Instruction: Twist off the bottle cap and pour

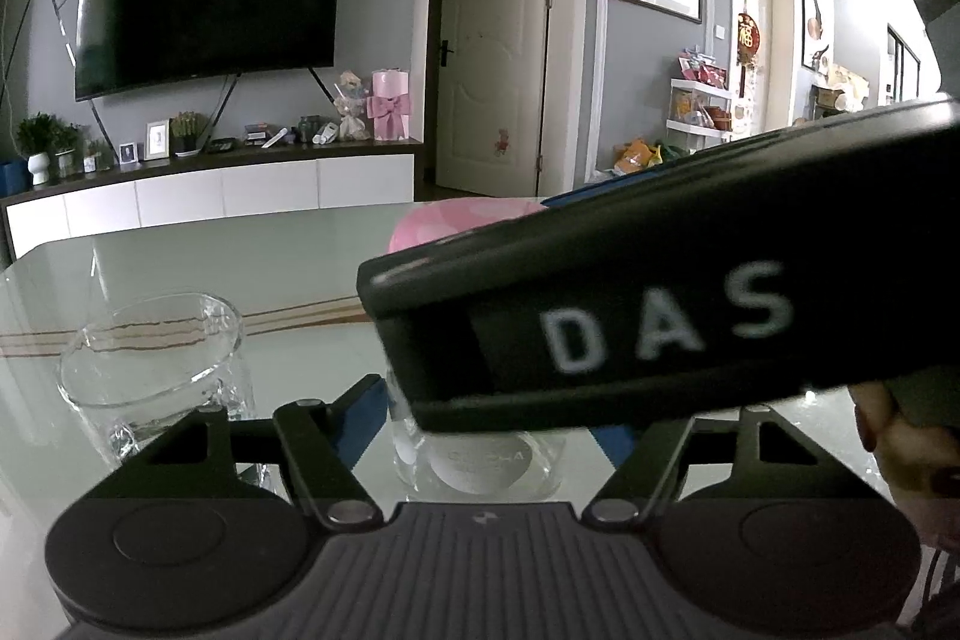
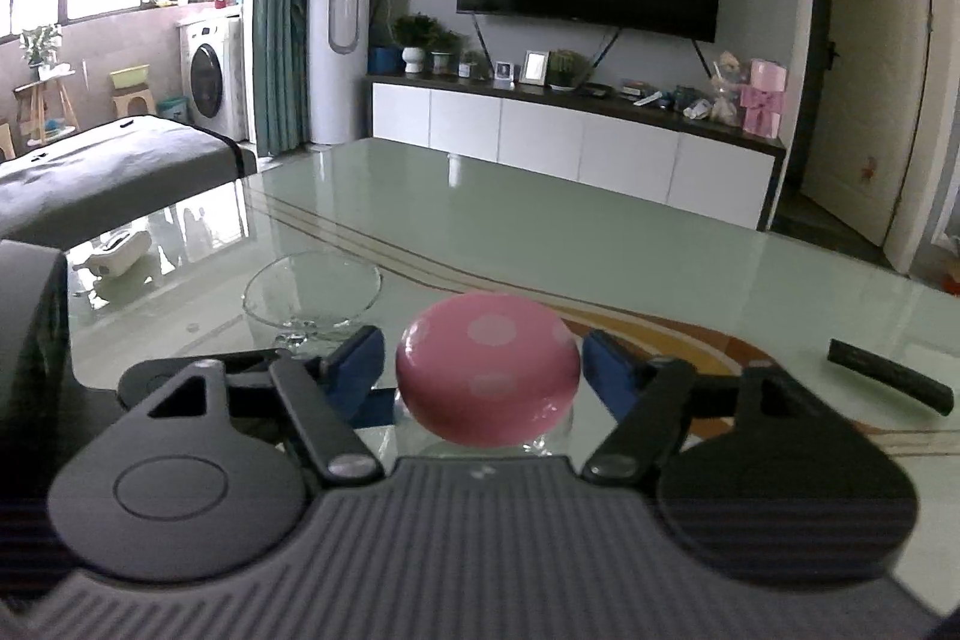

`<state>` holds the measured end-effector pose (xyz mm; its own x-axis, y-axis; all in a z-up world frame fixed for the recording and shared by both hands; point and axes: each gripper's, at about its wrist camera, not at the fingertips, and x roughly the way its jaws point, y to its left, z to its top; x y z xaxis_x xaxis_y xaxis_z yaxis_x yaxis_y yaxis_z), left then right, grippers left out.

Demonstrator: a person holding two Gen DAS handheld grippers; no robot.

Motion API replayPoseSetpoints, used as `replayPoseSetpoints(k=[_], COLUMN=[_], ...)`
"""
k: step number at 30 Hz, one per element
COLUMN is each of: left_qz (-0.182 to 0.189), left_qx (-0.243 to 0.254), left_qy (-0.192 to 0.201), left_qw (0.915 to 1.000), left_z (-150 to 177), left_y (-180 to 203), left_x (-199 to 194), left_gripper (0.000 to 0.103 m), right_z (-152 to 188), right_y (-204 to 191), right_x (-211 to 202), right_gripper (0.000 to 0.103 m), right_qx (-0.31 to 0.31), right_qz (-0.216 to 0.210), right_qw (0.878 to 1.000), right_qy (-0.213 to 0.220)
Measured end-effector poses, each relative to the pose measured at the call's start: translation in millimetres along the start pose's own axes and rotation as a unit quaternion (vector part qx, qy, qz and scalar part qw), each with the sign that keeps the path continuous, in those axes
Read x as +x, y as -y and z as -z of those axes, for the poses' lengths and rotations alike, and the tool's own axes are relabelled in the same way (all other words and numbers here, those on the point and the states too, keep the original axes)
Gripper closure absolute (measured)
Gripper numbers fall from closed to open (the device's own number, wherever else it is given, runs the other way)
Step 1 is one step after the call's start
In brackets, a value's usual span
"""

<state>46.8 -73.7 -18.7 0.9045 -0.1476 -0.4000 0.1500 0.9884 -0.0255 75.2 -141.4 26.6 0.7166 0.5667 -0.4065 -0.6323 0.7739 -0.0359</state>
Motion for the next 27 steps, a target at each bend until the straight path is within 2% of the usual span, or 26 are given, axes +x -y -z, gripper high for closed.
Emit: replayPoseSetpoints(k=[3, 10, 27], left_qz=[0.000, -0.003, -0.023], left_qx=[0.000, 0.000, -0.008], left_qy=[0.000, 0.001, 0.001], left_qw=[1.0000, 1.0000, 0.9997], left_z=[0, -1, -5], left_y=[0, 0, -6], left_x=[0, -1, 0], left_gripper=[0.029, 0.030, 0.030], right_z=[1, 4, -2], right_y=[1, 2, 32], right_x=[0, 1, 5], right_gripper=[0.037, 0.037, 0.037], right_qx=[-0.002, -0.005, -0.028], right_qz=[-0.002, -0.008, -0.124], right_qw=[1.000, 1.000, 0.992], right_qy=[0.001, 0.003, 0.022])
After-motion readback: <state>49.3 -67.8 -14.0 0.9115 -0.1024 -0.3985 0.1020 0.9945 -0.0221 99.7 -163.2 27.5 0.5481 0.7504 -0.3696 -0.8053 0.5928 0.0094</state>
